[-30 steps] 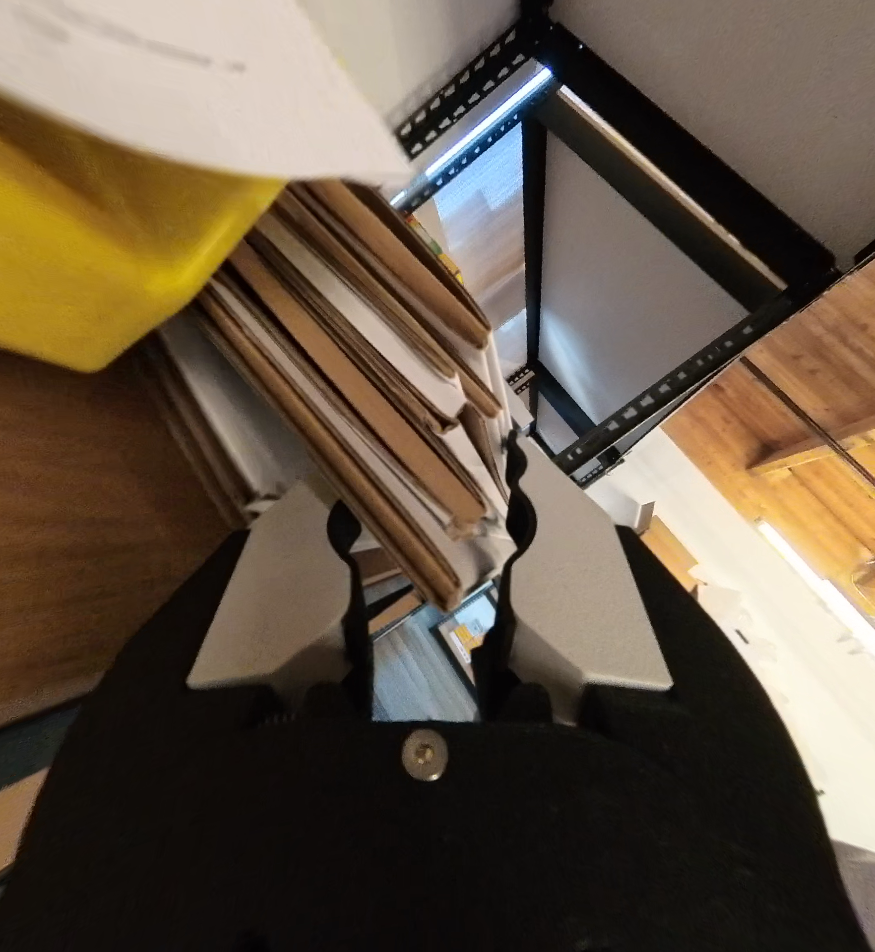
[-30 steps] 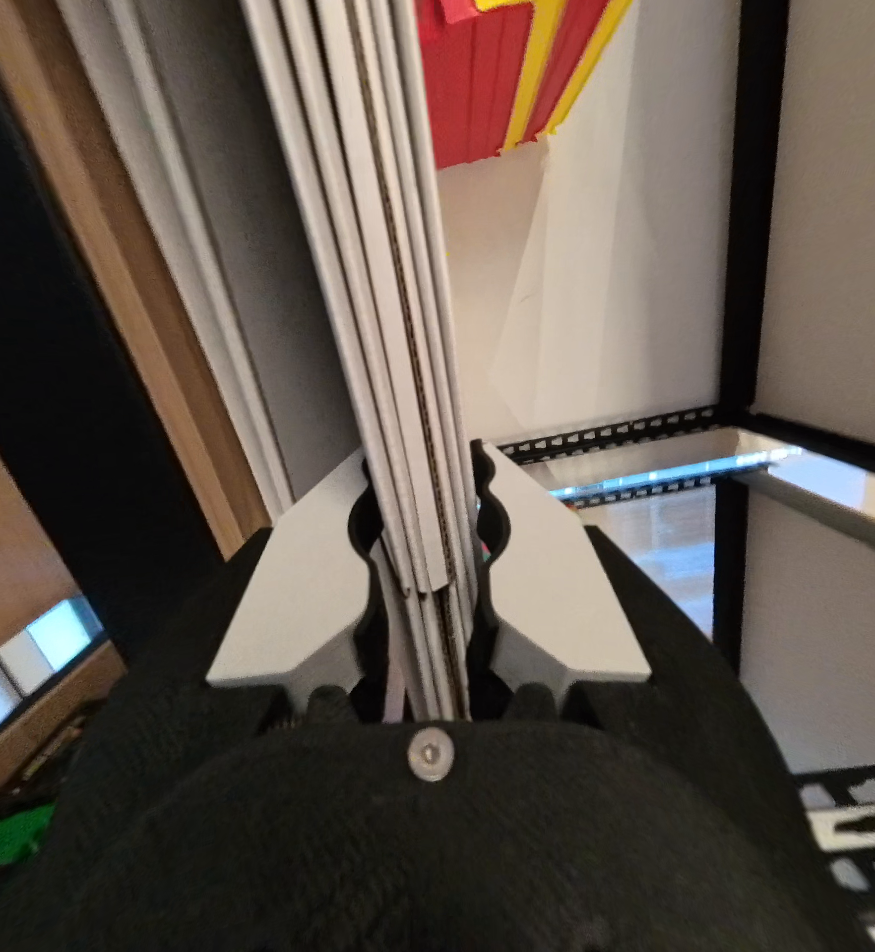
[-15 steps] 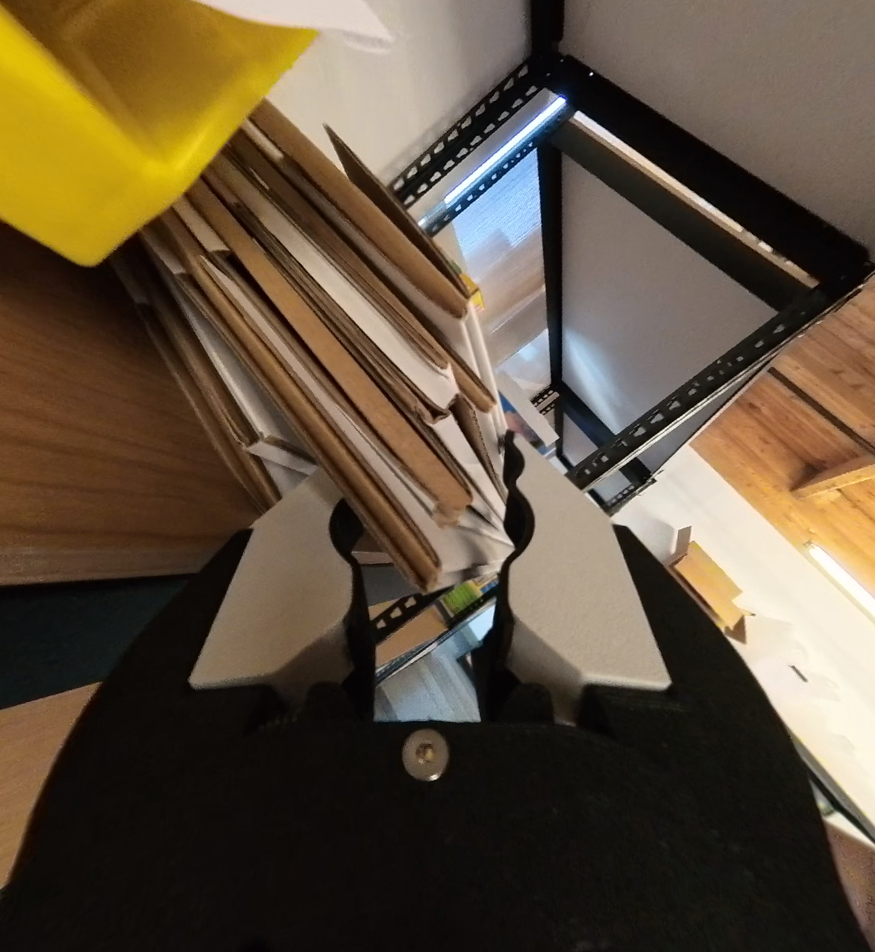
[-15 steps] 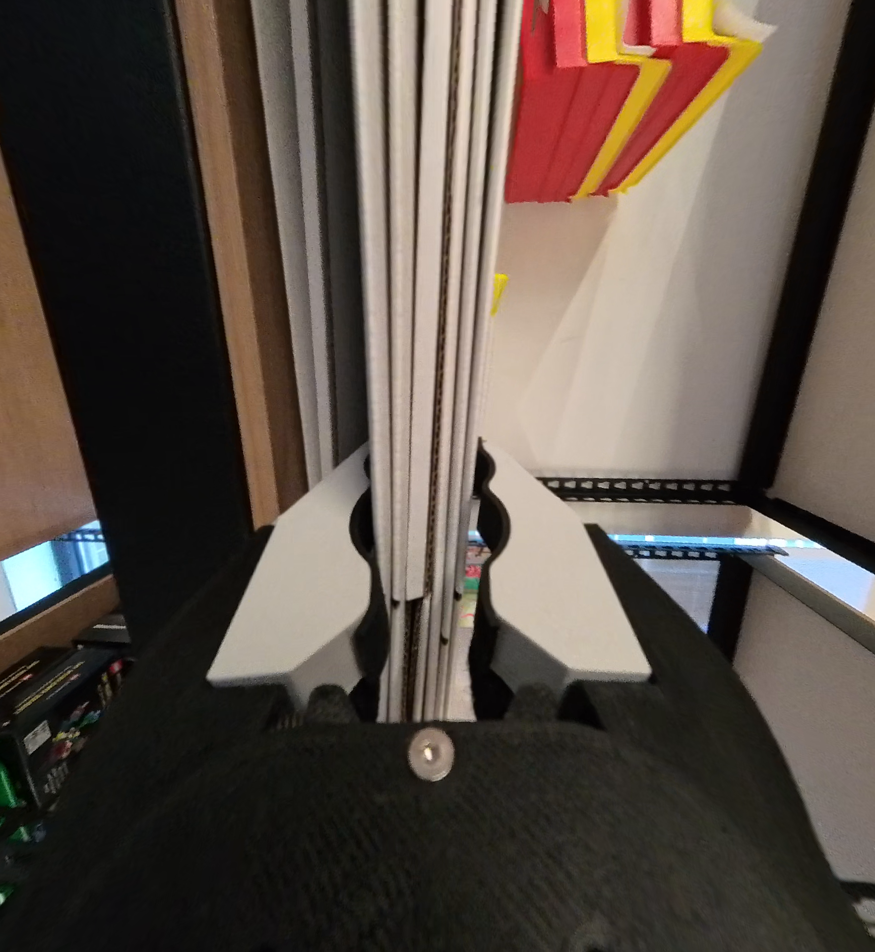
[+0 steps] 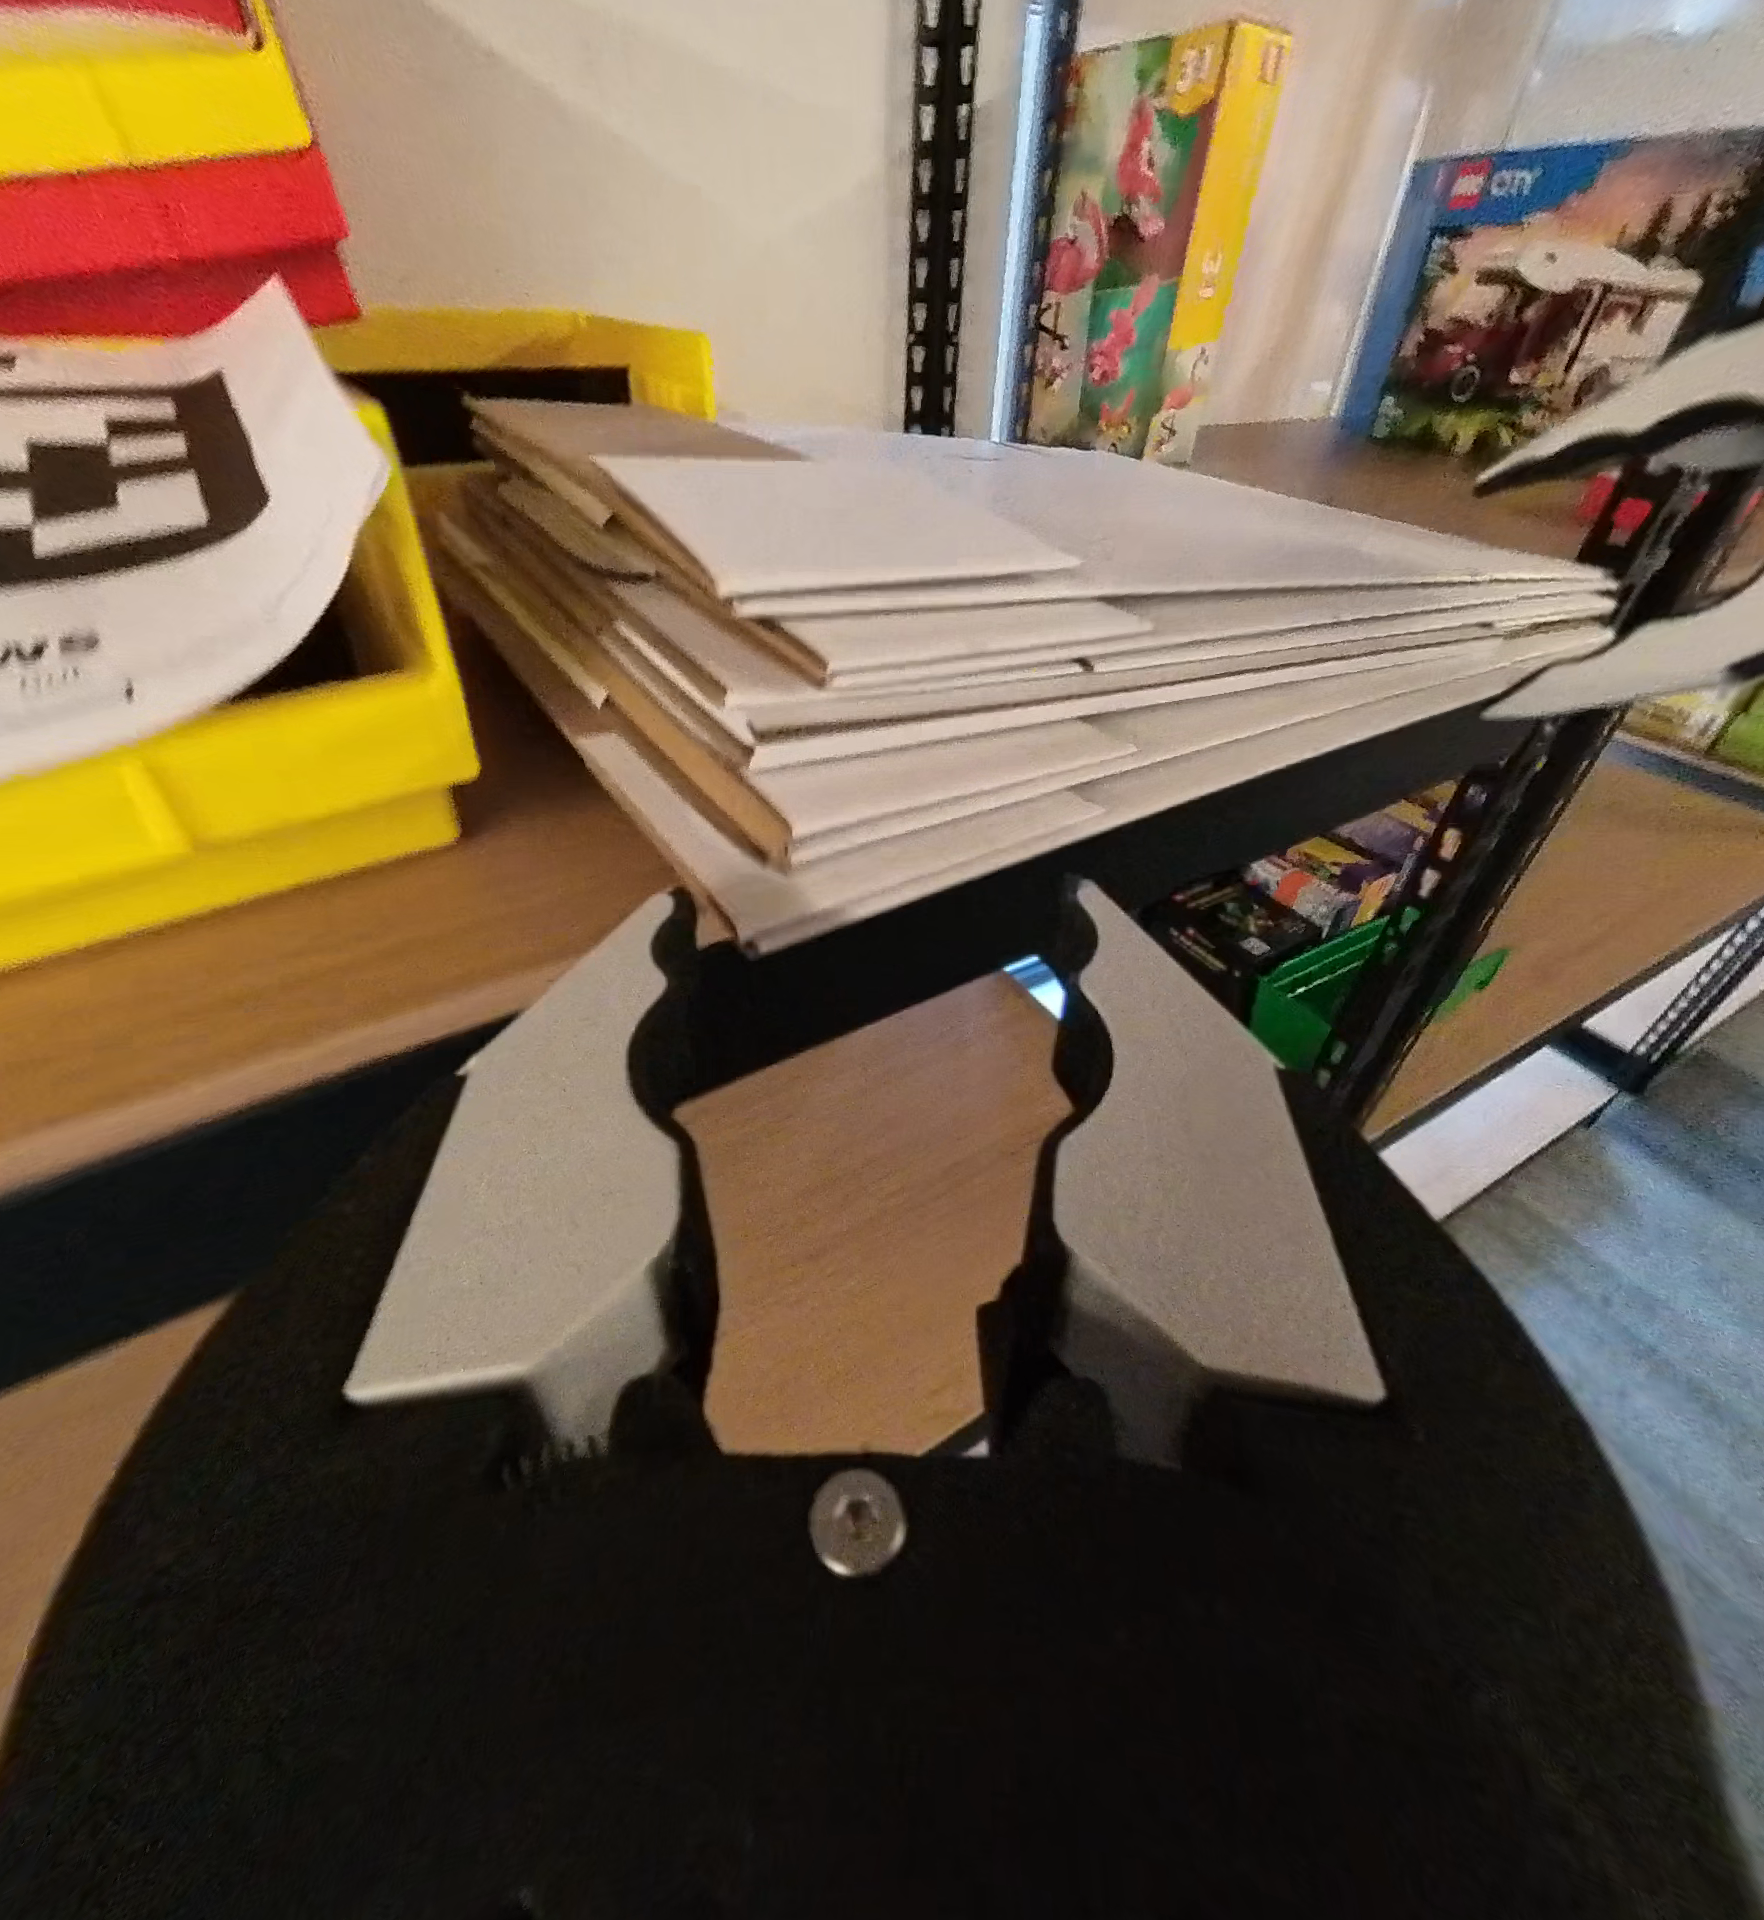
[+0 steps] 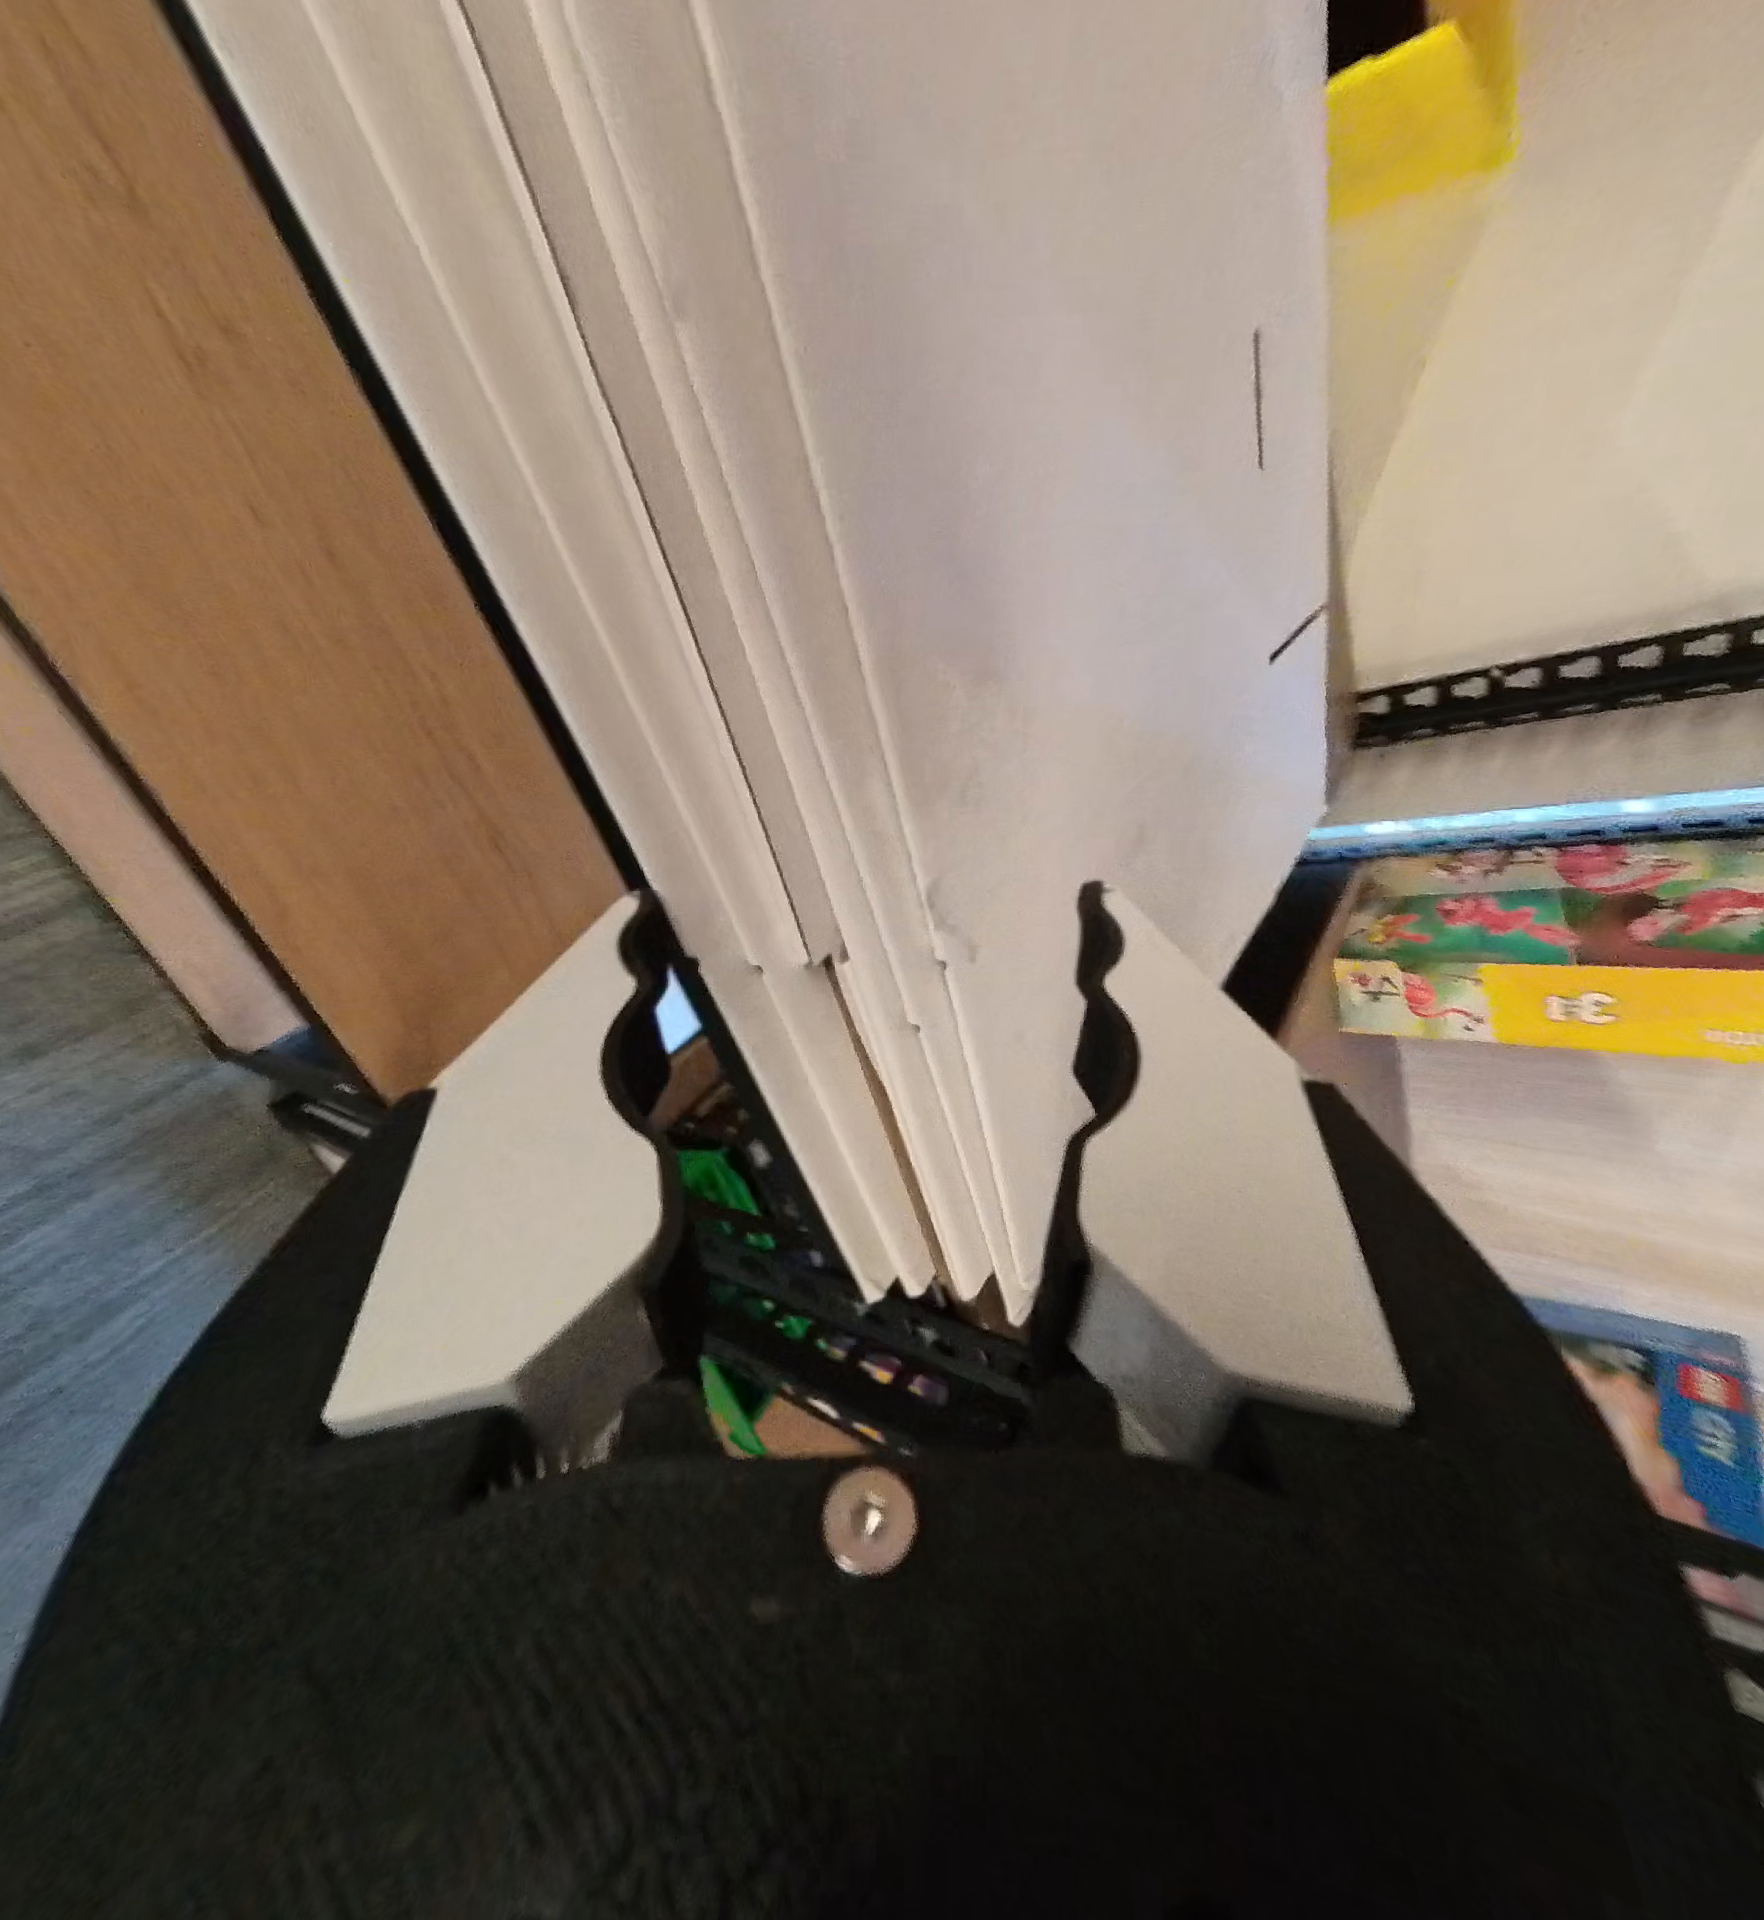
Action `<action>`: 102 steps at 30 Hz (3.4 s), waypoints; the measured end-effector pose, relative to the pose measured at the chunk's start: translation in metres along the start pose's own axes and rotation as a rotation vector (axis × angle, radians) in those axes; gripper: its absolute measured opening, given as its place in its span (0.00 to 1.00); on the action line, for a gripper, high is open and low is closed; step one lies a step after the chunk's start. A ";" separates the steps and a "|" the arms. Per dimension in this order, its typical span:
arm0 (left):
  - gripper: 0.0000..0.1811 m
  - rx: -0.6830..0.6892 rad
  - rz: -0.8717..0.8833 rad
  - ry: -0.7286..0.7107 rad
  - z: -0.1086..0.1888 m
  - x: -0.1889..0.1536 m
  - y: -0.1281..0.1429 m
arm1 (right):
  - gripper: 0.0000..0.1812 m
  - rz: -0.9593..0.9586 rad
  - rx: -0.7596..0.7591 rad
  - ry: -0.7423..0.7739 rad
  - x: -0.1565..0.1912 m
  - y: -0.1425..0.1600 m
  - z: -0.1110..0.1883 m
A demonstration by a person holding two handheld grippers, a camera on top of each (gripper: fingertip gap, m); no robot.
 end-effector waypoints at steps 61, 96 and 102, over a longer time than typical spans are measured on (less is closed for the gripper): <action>0.25 -0.115 -0.053 -0.094 0.011 0.013 -0.018 | 0.41 -0.679 0.036 -0.355 -0.159 -0.027 -0.133; 0.24 -0.014 -0.031 0.170 -0.037 0.066 -0.007 | 0.00 -0.949 1.030 -0.008 -0.157 0.094 -0.154; 0.41 0.008 0.041 0.235 -0.038 0.068 -0.012 | 0.00 -1.123 0.994 -0.303 -0.147 0.108 -0.161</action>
Point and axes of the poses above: each gripper's, where its closed fingertips meet, z back along the fingers, y out of its underside, x = y × z across the jaws, the point moved 10 cm from there along z, back along the fingers, and after that the axes turned 7 degrees about y, right-handed, at the moved point
